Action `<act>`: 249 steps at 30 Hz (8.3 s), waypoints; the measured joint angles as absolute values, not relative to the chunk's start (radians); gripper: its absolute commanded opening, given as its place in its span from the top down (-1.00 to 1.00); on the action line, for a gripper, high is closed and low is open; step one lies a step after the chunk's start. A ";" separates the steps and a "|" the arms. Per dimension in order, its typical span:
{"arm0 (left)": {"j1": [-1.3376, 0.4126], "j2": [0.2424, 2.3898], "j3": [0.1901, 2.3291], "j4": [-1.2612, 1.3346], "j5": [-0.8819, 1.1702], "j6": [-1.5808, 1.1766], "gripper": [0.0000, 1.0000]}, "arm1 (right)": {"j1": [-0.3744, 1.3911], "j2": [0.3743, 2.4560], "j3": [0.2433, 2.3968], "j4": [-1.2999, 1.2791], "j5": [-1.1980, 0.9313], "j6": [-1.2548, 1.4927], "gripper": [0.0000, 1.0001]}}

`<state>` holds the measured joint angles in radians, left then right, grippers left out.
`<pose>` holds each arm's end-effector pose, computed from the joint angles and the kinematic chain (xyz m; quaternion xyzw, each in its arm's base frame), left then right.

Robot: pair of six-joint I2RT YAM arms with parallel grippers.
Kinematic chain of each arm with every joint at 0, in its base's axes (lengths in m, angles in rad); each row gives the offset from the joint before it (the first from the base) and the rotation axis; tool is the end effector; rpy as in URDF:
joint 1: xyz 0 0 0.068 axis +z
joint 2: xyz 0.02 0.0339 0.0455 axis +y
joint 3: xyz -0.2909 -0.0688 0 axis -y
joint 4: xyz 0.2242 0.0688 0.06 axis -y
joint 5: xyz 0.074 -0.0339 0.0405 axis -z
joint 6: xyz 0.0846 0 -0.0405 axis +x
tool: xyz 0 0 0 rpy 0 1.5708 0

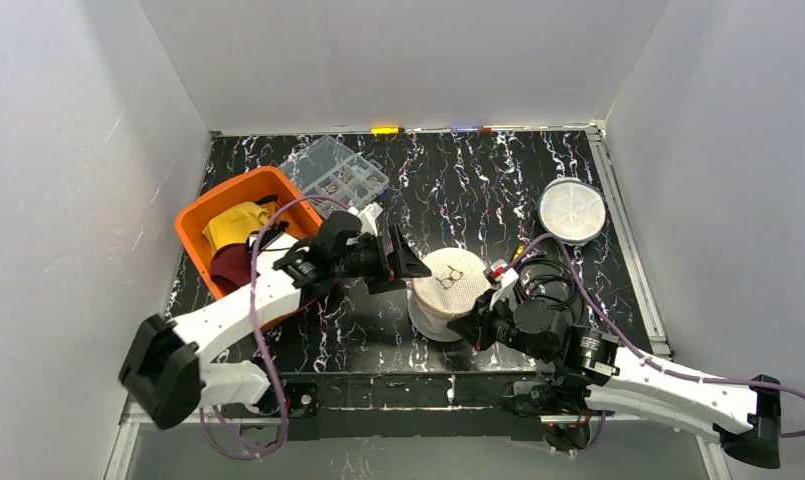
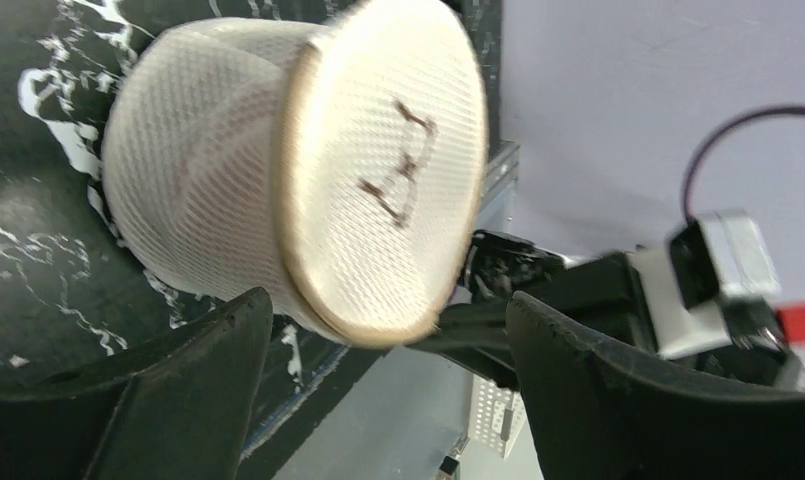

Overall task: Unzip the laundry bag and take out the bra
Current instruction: Unzip the laundry bag at the center of the board.

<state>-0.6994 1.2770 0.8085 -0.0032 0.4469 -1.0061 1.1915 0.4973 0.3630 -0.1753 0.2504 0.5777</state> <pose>0.2036 -0.2190 0.2759 -0.0126 0.8395 -0.5079 0.1928 0.0725 0.1252 0.2342 -0.1719 0.7862 0.3887 0.4487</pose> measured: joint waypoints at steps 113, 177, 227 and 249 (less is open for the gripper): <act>-0.775 1.106 0.780 -0.126 0.179 -1.158 1.00 | 1.274 0.564 0.474 -0.186 0.377 0.618 0.97; -0.895 1.203 0.842 -0.116 0.098 -1.192 1.00 | 1.277 0.532 0.505 -0.251 0.340 0.651 0.97; -0.683 1.356 0.999 -0.139 0.420 -1.018 1.00 | 1.283 0.592 0.514 -0.410 0.569 0.642 0.97; -0.615 1.374 0.985 -0.121 0.561 -0.959 1.00 | 1.283 0.561 0.554 -0.491 0.619 0.712 -0.53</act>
<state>-0.6151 1.3739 0.9852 -0.1215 0.5610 -0.9588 1.2831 0.5613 0.5537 -0.4911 0.6193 0.7124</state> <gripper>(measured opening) 0.030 0.604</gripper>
